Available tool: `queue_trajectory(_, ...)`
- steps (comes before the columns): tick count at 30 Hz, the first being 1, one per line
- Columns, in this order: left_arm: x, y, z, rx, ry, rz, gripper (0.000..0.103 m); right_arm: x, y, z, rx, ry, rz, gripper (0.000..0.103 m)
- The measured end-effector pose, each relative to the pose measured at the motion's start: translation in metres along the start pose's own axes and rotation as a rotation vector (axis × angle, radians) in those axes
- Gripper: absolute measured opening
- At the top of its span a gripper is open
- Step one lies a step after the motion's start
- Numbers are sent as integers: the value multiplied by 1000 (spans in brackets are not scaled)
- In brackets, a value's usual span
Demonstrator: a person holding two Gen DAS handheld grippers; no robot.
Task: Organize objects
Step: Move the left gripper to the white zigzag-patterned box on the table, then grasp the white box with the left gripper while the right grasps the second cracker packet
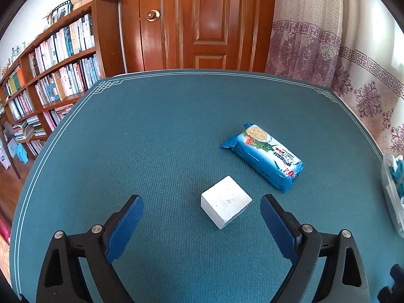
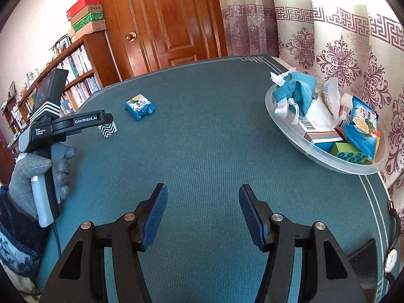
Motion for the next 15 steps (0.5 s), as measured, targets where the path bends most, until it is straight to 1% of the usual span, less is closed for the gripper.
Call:
queue_trajectory(1, -1, 2, 0, -1, 4, 6, 90, 1, 1, 2, 3, -3, 0, 60)
queue_trajectory(5, -4, 11, -4, -11, 22, 32, 76, 6, 4, 11, 14, -23, -2, 60)
queue_trajectory(9, -6, 15, -5, -36, 32, 40, 65, 10, 10, 21, 24, -46, 4, 60)
queue_trajectory(11, -6, 15, -6, -53, 36, 39, 61, 12, 15, 26, 33, -53, 14, 60)
queue_trajectory(13, -6, 15, -7, -58, 40, 32, 59, 15, 20, 32, 43, -60, 23, 60)
queue_trajectory(14, -6, 14, -7, -65, 41, 29, 56, 16, 23, 35, 47, -64, 27, 60)
queue_trajectory(15, -6, 14, -8, -76, 44, 28, 50, 18, 26, 38, 51, -69, 31, 60)
Point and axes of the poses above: each gripper's, at about its wrist camera, not at the fingertips, and y roughly the way its jaws point, z to its left, x to its top, the point moved 7 cm from there along y, roughly the way its jaws point, and after that the axes turned 3 degrees about -x, right-handed, at the moved point
